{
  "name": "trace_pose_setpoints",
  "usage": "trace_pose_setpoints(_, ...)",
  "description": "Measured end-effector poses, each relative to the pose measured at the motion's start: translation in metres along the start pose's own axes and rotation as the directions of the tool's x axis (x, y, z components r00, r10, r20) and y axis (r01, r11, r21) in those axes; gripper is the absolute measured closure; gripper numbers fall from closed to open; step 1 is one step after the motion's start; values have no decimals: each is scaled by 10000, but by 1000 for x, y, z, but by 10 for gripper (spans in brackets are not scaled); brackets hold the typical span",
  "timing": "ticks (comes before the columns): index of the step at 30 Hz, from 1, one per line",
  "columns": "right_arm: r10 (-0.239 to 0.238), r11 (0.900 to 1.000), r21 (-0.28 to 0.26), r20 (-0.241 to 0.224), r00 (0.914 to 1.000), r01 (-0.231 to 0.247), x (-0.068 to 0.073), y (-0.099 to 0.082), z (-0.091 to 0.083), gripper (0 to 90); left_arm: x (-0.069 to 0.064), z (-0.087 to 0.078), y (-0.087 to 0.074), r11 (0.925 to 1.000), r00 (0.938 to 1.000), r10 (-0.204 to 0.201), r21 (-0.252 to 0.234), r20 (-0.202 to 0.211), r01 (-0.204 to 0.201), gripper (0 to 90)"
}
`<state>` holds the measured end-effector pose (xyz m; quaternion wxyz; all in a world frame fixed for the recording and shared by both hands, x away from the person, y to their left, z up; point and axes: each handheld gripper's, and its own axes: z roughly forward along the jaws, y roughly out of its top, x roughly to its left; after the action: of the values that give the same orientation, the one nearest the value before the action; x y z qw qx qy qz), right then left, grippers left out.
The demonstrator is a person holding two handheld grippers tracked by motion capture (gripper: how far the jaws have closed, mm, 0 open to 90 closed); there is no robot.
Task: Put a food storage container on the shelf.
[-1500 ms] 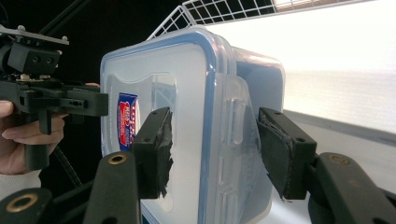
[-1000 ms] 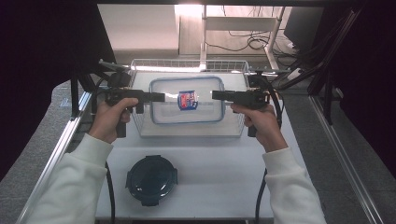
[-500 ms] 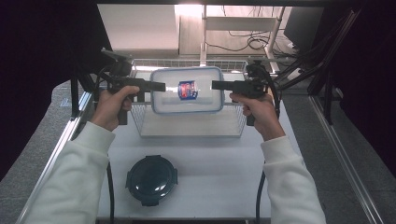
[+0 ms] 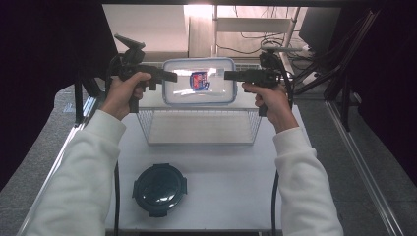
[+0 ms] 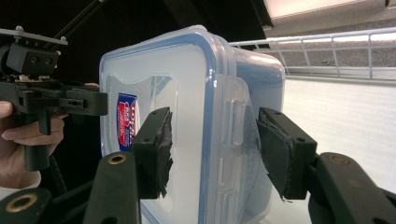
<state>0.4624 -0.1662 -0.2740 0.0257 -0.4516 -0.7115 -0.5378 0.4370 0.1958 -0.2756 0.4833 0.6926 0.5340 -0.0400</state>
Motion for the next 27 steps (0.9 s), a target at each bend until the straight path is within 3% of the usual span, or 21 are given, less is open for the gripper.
trace_pose_setpoints(9,589,9982,143,87,9982,-590,-22,9,17,455,17,18,13,9993,9998,-184,340,-45,186,412)
trace_pose_setpoints(13,919,9955,201,166,9956,-922,-29,8,21,441,20,24,15,9995,9997,-244,208,-87,246,420)
trace_pose_setpoints(17,1036,9935,416,473,9935,-1056,-28,9,28,423,30,28,18,9958,9958,-911,31,76,911,414)
trace_pose_setpoints(22,1761,9827,433,819,9810,-1801,-31,12,35,399,38,36,18,9903,9903,-1377,-155,168,1380,405)
trace_pose_setpoints(27,2383,9683,432,1325,9621,-2458,-35,14,46,364,47,43,19,9841,9837,-1772,-101,291,1776,381)
